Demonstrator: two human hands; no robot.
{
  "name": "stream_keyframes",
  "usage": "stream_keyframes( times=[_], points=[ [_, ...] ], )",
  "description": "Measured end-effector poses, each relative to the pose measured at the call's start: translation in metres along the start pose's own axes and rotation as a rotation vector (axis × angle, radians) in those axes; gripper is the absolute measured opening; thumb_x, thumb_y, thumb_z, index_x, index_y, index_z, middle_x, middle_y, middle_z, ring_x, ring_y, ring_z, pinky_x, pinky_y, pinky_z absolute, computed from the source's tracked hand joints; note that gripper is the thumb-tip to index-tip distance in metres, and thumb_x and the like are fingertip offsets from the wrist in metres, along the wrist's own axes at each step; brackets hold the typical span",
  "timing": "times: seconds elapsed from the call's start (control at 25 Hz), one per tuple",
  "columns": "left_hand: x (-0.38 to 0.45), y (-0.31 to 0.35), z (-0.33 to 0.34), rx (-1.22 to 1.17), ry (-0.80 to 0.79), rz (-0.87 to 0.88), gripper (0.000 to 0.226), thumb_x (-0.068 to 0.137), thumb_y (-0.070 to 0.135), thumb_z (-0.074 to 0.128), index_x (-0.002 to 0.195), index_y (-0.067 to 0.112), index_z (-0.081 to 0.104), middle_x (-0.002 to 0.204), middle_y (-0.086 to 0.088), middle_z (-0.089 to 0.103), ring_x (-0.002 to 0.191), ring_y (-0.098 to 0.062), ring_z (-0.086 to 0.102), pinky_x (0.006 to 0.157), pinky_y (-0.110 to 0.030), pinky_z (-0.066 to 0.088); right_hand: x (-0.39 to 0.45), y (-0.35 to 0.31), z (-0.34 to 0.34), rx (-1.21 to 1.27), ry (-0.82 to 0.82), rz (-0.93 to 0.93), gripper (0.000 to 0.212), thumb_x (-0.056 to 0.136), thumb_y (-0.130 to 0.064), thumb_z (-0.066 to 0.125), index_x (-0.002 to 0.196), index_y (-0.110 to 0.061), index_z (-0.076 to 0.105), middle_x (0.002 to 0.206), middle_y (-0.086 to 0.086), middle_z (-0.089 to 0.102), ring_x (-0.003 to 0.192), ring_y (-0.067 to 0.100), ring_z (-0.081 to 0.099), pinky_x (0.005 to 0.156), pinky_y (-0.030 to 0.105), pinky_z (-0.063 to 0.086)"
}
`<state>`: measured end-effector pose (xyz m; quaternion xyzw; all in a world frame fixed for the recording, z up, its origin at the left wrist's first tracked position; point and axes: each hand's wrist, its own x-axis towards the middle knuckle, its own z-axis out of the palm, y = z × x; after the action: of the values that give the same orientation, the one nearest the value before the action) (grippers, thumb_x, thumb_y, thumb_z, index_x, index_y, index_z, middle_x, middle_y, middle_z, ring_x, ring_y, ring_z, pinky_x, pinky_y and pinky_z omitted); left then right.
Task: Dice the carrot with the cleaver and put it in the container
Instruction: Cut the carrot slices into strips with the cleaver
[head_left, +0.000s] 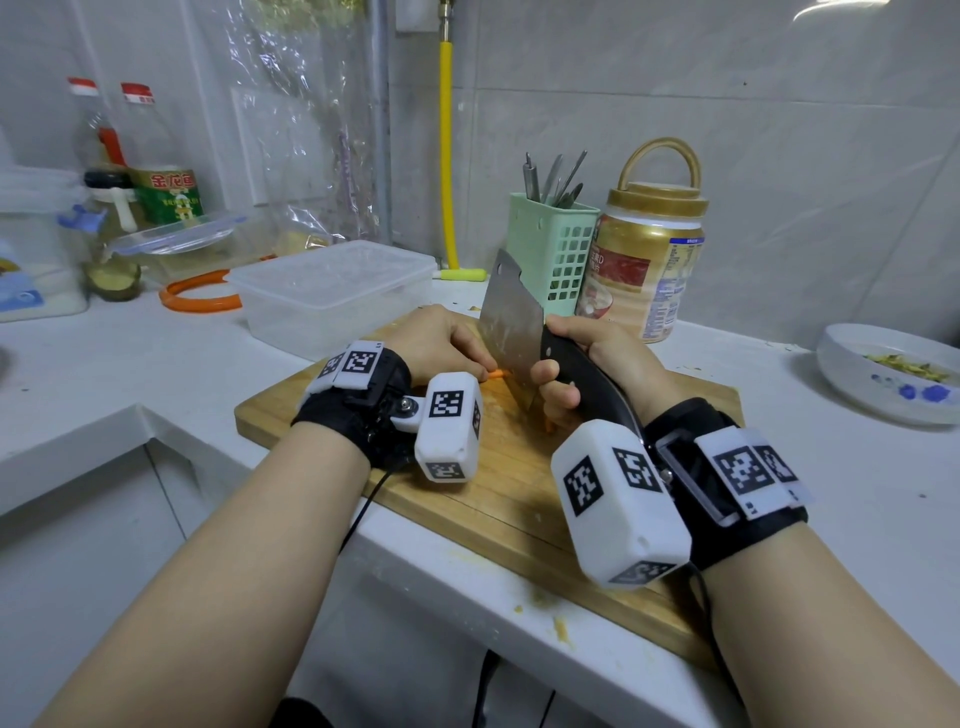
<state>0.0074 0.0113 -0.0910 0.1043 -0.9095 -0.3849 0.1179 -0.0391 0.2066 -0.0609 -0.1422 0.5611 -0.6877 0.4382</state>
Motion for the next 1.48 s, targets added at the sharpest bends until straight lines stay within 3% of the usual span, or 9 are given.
stream_keyframes(
  times=[0.44,0.68,0.88,1.04,1.28,1.48],
  points=[
    [0.0,0.001,0.0,0.019,-0.001,-0.016,0.022,0.074,0.013,0.081,0.068,0.034,0.077,0.073,0.013,0.073,0.085,-0.013,0.069,0.091,-0.043,0.055,0.008,-0.002,0.009,-0.091,0.086,0.015,0.024,0.098,-0.031,0.048,0.111,-0.011,0.044,0.057,0.006,0.045,0.029,0.014,0.039,0.033,0.014,0.034],
    [-0.001,0.006,0.001,0.012,0.026,-0.03,0.016,0.077,0.005,0.075,0.079,0.021,0.078,0.063,0.015,0.068,0.07,-0.006,0.062,0.07,-0.025,0.05,0.005,-0.002,0.001,-0.008,0.039,0.017,0.019,0.098,-0.03,0.045,0.103,-0.013,0.039,0.055,0.004,0.043,0.029,0.013,0.037,0.036,0.012,0.032],
    [-0.001,0.002,-0.001,0.0,-0.003,0.004,0.019,0.074,0.002,0.077,0.082,0.019,0.077,0.062,0.013,0.067,0.068,-0.008,0.062,0.078,-0.032,0.053,0.002,-0.003,-0.008,0.048,0.015,0.004,0.02,0.099,-0.03,0.043,0.089,-0.013,0.042,0.055,0.003,0.043,0.03,0.012,0.037,0.037,0.012,0.03],
    [-0.002,0.005,0.001,-0.003,0.023,0.044,0.016,0.073,0.004,0.081,0.077,0.019,0.075,0.059,0.014,0.065,0.06,0.001,0.059,0.068,-0.022,0.049,0.003,0.0,-0.009,0.064,0.022,-0.013,0.018,0.098,-0.03,0.046,0.092,-0.014,0.04,0.056,0.003,0.043,0.03,0.013,0.037,0.036,0.013,0.03],
    [-0.001,0.002,0.0,-0.002,0.015,0.039,0.018,0.073,0.01,0.082,0.071,0.026,0.077,0.072,0.01,0.072,0.076,-0.007,0.065,0.082,-0.03,0.054,0.001,0.001,-0.006,0.129,0.001,-0.02,0.02,0.098,-0.032,0.046,0.089,-0.015,0.04,0.057,0.003,0.044,0.031,0.013,0.037,0.038,0.013,0.029],
    [-0.001,0.001,-0.001,-0.009,-0.002,0.044,0.016,0.074,0.008,0.081,0.074,0.024,0.078,0.072,0.01,0.073,0.078,-0.008,0.065,0.084,-0.031,0.053,0.002,0.003,-0.002,0.088,-0.001,-0.019,0.02,0.099,-0.031,0.044,0.088,-0.014,0.041,0.056,0.004,0.043,0.03,0.014,0.036,0.038,0.012,0.031]
  ],
)
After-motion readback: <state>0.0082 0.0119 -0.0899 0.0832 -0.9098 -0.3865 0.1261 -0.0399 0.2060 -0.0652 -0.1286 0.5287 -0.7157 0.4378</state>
